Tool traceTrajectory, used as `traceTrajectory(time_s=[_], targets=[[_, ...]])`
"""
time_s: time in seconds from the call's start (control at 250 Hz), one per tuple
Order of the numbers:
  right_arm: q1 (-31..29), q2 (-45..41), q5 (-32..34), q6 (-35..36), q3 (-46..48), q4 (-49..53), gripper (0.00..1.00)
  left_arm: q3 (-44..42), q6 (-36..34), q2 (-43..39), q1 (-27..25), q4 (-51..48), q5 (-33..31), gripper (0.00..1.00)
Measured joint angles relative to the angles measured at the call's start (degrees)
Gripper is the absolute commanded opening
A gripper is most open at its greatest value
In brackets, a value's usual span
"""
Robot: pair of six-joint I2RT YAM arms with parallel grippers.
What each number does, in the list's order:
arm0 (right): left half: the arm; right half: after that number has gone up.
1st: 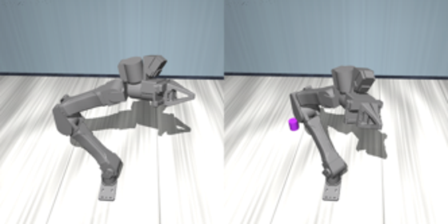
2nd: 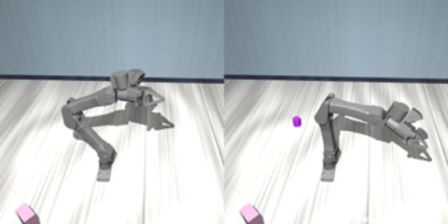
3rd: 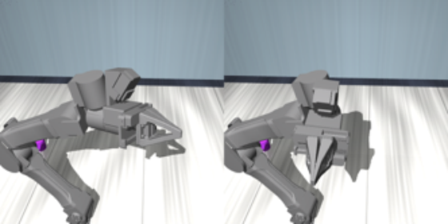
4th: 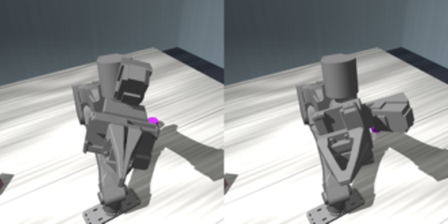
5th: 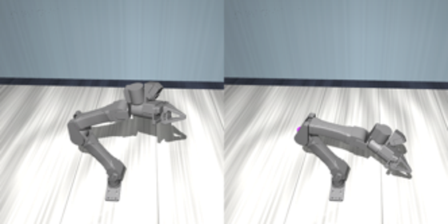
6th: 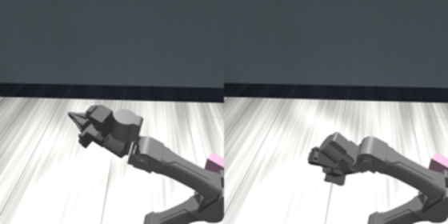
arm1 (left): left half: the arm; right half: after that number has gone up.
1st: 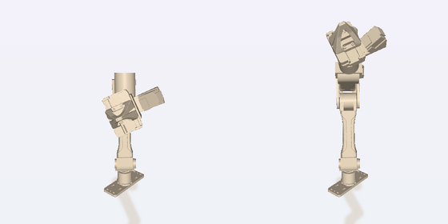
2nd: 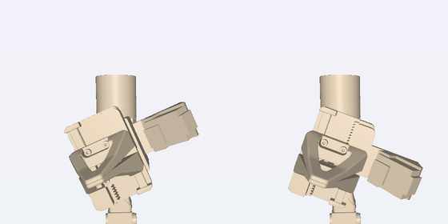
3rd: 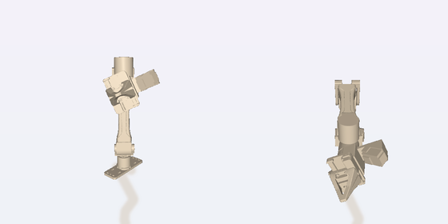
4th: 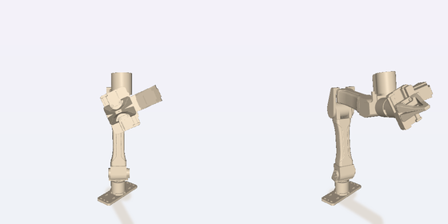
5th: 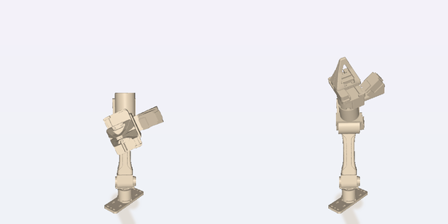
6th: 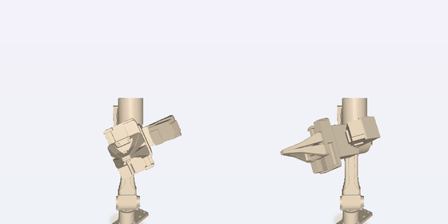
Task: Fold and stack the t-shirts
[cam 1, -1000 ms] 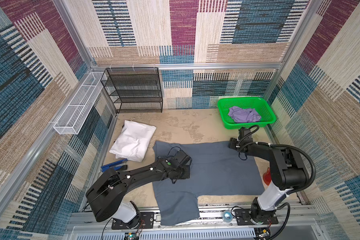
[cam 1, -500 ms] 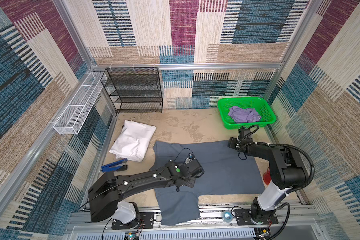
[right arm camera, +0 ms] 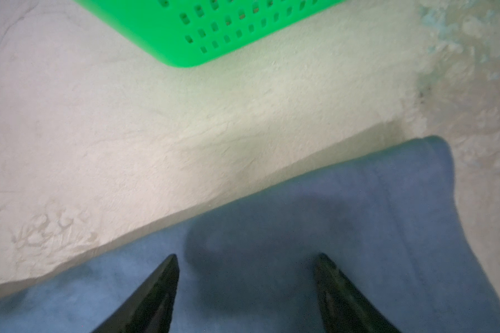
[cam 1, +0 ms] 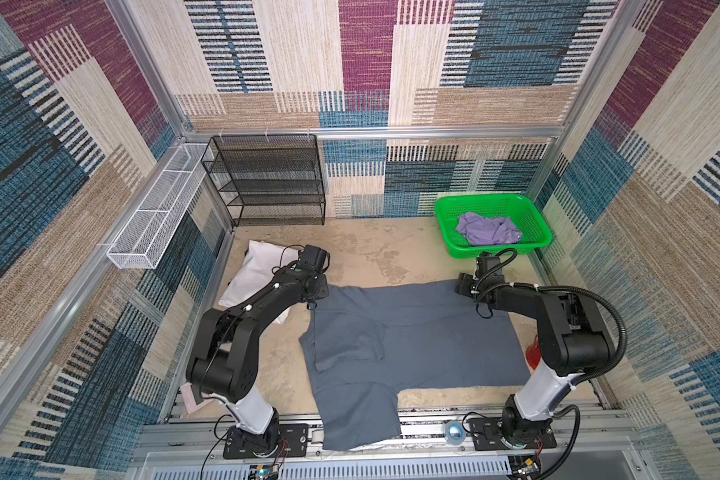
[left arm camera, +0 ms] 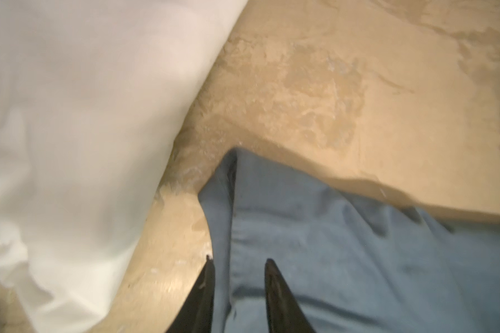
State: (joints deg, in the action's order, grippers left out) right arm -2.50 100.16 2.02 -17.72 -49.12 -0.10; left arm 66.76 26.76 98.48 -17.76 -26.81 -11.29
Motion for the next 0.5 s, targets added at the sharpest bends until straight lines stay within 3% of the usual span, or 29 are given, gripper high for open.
traceTrajectory(time_s=[0.348,0.5], targets=[[0.0,0.5,0.0,0.2,-1.3,1.7,0.76,10.0,-1.2,12.9,3.3,2.5,3.0,0.36],[0.0,0.9,0.0,0.4,-1.5,1.5,0.76,11.8,-1.2,16.2,3.4,2.0,4.2,0.29]])
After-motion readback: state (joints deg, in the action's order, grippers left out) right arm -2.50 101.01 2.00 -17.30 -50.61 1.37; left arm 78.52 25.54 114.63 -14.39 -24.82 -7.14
